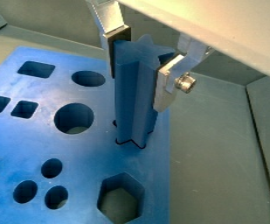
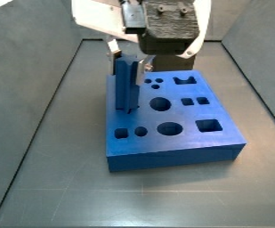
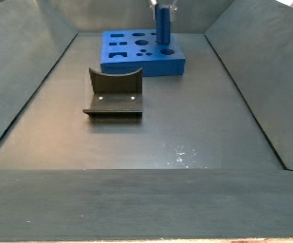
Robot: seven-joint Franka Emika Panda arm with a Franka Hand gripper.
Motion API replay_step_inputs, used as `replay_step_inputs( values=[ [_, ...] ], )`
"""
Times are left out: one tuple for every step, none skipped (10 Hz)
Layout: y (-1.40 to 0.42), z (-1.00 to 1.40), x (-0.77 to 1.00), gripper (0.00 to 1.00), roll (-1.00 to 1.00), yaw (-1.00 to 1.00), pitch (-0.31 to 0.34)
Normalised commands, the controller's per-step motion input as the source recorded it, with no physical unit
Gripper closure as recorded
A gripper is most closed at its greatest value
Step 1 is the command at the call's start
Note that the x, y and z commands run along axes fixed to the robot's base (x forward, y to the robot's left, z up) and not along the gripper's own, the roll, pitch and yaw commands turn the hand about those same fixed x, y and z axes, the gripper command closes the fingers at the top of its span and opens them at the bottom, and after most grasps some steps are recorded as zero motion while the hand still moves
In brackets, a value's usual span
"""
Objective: Pick up the star object. Move up. Place the star object on the fixture. Regrasp the star object. Move to above the board. Insert the star object.
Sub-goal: Insert the star object.
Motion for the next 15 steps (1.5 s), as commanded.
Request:
replay_step_inputs(
  values=[
    [0.06,-0.27,0.24,1.00,-0.03,0.22,0.031],
    [0.09,-0.38,0.12,1.00,-0.13,0.28,0.000],
    [0.00,-0.02,0.00,1.00,0.00,0.00,0.000],
    [-0.09,-0.82,0.00,1.00,0.28,0.00,-0.020],
    [0.00,-1.00,0.00,1.00,0.10,0.00,-0.049],
    [0.00,-1.00,0.00,1.00,0.12,0.00,-0.089],
    [0.00,-1.00,0.00,1.00,0.12,0.00,-0.106],
    [0.00,-1.00,0.01,1.00,0.10,0.00,-0.126],
    [0.00,-1.00,0.03,1.00,0.09,0.00,-0.140],
    [0.00,-1.00,0.06,1.00,0.08,0.00,-0.160],
    [0.00,-0.77,0.00,1.00,0.06,0.00,-0.289],
    [0.00,-0.85,0.01,1.00,0.09,0.00,-0.226],
    [0.00,-0.40,0.01,1.00,0.00,0.00,-0.214],
    [0.00,0.00,0.00,1.00,-0.01,0.00,0.000],
    [0.00,0.00,0.00,1.00,0.02,0.00,0.000]
  ],
)
